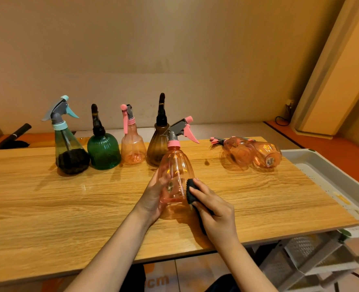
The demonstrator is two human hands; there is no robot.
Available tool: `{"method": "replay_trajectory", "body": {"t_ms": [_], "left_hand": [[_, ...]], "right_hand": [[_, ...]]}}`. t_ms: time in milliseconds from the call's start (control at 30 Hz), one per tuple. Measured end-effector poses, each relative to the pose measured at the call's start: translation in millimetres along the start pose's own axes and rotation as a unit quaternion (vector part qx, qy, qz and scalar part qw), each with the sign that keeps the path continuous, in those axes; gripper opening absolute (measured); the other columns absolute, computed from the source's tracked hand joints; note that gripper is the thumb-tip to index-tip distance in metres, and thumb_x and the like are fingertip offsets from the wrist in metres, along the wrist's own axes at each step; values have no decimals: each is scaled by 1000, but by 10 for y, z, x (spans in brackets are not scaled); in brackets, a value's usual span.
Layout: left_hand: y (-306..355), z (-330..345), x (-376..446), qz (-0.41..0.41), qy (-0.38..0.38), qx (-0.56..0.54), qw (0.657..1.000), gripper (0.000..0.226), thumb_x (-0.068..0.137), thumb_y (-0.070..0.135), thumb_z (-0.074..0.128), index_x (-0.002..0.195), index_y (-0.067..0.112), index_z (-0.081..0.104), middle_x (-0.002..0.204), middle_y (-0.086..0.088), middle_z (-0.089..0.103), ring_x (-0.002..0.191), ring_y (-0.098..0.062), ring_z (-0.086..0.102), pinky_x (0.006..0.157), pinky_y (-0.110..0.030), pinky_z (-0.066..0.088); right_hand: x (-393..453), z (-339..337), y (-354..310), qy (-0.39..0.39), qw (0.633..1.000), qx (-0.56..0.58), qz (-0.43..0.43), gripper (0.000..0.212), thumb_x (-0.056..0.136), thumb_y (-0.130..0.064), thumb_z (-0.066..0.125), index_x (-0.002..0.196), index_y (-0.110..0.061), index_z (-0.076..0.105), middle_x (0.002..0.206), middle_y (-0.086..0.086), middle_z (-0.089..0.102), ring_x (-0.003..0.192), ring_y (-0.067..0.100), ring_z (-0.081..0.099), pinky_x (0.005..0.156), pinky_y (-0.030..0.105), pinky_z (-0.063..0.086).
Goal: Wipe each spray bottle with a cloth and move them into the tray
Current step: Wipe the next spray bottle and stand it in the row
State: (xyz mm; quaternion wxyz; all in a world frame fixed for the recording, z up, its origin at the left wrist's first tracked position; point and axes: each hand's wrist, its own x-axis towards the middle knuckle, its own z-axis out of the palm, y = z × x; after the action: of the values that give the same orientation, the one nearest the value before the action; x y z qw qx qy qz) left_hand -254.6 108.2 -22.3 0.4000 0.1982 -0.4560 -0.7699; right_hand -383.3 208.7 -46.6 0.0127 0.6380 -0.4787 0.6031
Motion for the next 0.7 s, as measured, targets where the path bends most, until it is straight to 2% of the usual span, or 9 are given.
{"method": "replay_trajectory", "body": {"t_ms": [100,200,300,400,600,700], "left_hand": [[-1,-14,-3,-3,12,16,1000,116,32,48,94,134,18,47,108,-5,71,101,-21,68,72,-31,57],[7,-31,-15,-1,22,15,1000,111,33,47,94,131,19,51,108,-6,71,100,-22,68,75,-33,58],[27,-15,-33,-7,21,-2,1000,102,33,50,92,122,14,57,98,-8,73,89,-22,71,69,-33,58],[27,24,-50,-11,17,-4,1000,101,30,54,91,115,11,58,85,-7,74,76,-20,72,60,-30,57],[21,23,-35,-6,29,45,999,112,37,58,90,134,24,46,115,-7,69,104,-24,67,72,-32,57],[-22,1,-23,-2,8,77,997,92,51,40,84,134,25,47,118,-6,68,108,-25,66,75,-32,56]], "right_hand": [[-3,-1,4,-4,1000,-6,-4,36,83,-12,57,118,-19,59,132,-21,49,121,11,52,101,22,40],[-3,11,12,-6,1000,7,11,35,82,-12,58,116,-20,61,129,-28,50,120,8,52,99,19,40],[9,1,7,7,998,36,54,42,80,-8,63,118,-25,58,124,-36,50,117,3,53,96,15,41],[14,-20,-4,25,996,51,70,40,81,-17,58,119,-29,56,121,-37,51,116,1,53,95,12,40],[16,0,-10,24,998,26,50,38,82,-16,57,118,-25,58,124,-35,50,117,4,54,97,17,42],[35,-6,-17,30,998,23,54,42,81,-12,60,120,-26,56,124,-36,50,117,3,53,97,16,41]]}}
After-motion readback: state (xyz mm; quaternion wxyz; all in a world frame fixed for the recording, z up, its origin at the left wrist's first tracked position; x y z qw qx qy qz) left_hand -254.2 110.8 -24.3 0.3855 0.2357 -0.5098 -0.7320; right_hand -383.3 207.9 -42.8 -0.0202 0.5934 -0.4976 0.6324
